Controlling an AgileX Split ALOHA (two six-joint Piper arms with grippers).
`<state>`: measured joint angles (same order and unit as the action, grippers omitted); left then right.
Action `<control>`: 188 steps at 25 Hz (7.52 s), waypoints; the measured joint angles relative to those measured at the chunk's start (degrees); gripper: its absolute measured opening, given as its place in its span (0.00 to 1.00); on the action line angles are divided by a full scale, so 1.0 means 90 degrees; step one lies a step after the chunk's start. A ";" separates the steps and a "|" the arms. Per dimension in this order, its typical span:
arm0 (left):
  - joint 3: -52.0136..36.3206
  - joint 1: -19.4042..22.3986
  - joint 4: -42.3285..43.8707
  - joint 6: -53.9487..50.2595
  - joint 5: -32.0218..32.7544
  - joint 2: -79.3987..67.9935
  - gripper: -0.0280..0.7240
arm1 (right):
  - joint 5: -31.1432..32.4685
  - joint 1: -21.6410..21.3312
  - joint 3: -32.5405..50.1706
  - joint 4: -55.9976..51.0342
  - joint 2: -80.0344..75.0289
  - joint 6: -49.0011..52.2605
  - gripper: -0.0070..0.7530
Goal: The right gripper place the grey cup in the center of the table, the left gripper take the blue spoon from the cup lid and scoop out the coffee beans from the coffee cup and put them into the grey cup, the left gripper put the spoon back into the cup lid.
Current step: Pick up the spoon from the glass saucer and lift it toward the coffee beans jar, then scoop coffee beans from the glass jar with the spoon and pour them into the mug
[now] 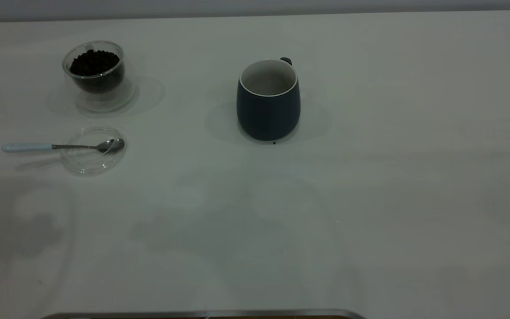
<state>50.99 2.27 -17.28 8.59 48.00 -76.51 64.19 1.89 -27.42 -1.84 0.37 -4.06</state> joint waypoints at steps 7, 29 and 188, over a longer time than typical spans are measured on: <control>0.0768 0.0101 -0.0308 0.0510 0.0187 -0.1258 0.90 | 0.0005 0.0000 0.0000 0.0000 0.0000 0.0000 0.79; 0.1242 0.2651 -0.3200 0.5682 0.0540 -0.4748 0.90 | 0.0005 0.0000 0.0000 0.0000 0.0000 0.0000 0.79; 0.2257 0.2443 -0.5961 0.6238 -0.0148 -0.5994 0.21 | 0.0005 0.0000 0.0000 0.0000 0.0000 0.0000 0.79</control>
<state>71.30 24.26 -70.93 64.73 46.67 -130.45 64.24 1.89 -27.42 -1.84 0.37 -4.06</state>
